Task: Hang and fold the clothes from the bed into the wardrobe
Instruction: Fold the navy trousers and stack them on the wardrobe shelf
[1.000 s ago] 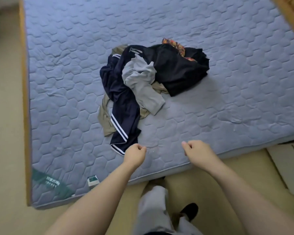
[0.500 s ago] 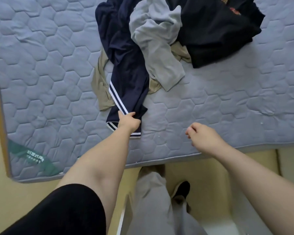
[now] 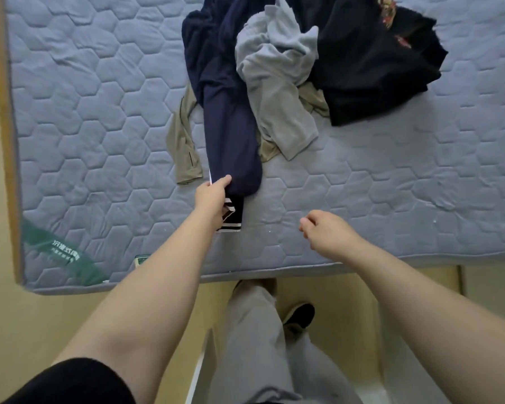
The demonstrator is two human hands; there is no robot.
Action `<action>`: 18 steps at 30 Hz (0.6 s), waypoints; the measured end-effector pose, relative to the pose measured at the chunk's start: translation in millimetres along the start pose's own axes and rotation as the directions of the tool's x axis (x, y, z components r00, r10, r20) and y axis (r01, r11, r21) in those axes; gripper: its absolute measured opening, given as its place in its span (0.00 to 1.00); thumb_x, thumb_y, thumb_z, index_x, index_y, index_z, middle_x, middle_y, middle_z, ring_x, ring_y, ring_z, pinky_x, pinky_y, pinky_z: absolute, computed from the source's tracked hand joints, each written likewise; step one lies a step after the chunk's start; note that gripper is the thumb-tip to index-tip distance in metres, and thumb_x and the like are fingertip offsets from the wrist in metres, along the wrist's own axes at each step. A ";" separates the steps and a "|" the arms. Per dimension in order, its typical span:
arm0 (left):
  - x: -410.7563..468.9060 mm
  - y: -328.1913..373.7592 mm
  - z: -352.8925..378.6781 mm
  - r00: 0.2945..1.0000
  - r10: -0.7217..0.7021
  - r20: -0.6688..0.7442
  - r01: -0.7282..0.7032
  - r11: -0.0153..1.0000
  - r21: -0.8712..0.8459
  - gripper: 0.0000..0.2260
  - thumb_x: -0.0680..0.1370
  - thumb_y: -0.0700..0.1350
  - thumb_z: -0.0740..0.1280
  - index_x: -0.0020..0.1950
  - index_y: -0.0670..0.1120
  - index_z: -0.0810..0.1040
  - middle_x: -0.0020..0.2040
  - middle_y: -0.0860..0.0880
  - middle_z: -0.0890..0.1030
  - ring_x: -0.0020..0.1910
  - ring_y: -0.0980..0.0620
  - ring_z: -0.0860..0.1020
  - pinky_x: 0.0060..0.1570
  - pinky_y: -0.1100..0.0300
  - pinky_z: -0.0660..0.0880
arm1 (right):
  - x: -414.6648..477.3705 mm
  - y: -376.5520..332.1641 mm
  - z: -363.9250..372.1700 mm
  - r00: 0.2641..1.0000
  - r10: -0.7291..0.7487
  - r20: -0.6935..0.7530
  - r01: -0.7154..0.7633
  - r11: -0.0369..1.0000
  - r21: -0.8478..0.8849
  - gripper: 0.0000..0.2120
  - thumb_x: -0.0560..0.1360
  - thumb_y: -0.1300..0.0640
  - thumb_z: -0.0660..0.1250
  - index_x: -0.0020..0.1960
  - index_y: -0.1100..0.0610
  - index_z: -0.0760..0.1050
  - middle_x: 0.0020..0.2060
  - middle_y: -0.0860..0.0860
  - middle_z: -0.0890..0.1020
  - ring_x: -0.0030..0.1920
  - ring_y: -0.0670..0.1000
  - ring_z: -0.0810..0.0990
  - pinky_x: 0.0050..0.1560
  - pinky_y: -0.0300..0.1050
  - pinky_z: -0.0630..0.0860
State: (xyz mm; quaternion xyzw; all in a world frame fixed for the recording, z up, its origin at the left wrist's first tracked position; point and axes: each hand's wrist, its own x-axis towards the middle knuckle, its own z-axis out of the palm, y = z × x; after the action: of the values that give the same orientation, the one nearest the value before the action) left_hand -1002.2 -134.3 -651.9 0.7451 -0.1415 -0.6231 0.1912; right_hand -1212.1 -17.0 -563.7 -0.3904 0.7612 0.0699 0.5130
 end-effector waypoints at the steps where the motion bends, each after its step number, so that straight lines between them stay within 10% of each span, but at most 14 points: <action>1: -22.0 9.9 -2.3 0.998 0.041 0.040 -0.040 0.999 -0.022 0.05 0.76 0.45 0.73 0.47 0.47 0.79 0.42 0.47 0.82 0.38 0.46 0.76 0.32 0.59 0.69 | -9.2 -6.9 -4.9 1.000 -0.019 -0.009 0.019 1.000 0.012 0.17 0.85 0.49 0.55 0.52 0.59 0.77 0.52 0.58 0.84 0.52 0.61 0.82 0.57 0.56 0.77; 11: -257.9 126.9 -39.9 0.801 0.570 0.182 -0.564 0.821 -0.092 0.07 0.76 0.31 0.66 0.49 0.38 0.82 0.40 0.44 0.84 0.38 0.51 0.83 0.41 0.60 0.79 | -121.0 -80.6 -73.4 0.989 -0.141 -0.051 0.149 0.875 0.461 0.21 0.85 0.42 0.51 0.58 0.55 0.77 0.54 0.52 0.80 0.46 0.52 0.78 0.45 0.48 0.75; 18: -374.9 149.1 -83.8 0.776 0.599 0.196 -0.495 0.771 -0.400 0.10 0.60 0.37 0.60 0.41 0.40 0.72 0.38 0.44 0.71 0.34 0.47 0.72 0.33 0.59 0.69 | -167.3 -118.8 -99.5 0.946 -0.280 0.161 -0.050 0.365 0.930 0.36 0.79 0.28 0.50 0.59 0.57 0.79 0.51 0.57 0.83 0.59 0.62 0.80 0.59 0.58 0.77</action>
State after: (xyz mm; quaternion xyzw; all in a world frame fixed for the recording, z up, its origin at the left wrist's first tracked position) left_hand -984.5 -89.0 -242.7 0.5193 -0.2782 -0.6629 0.4620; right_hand -1177.0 -61.5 -342.8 -0.0739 0.5545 -0.3474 0.7526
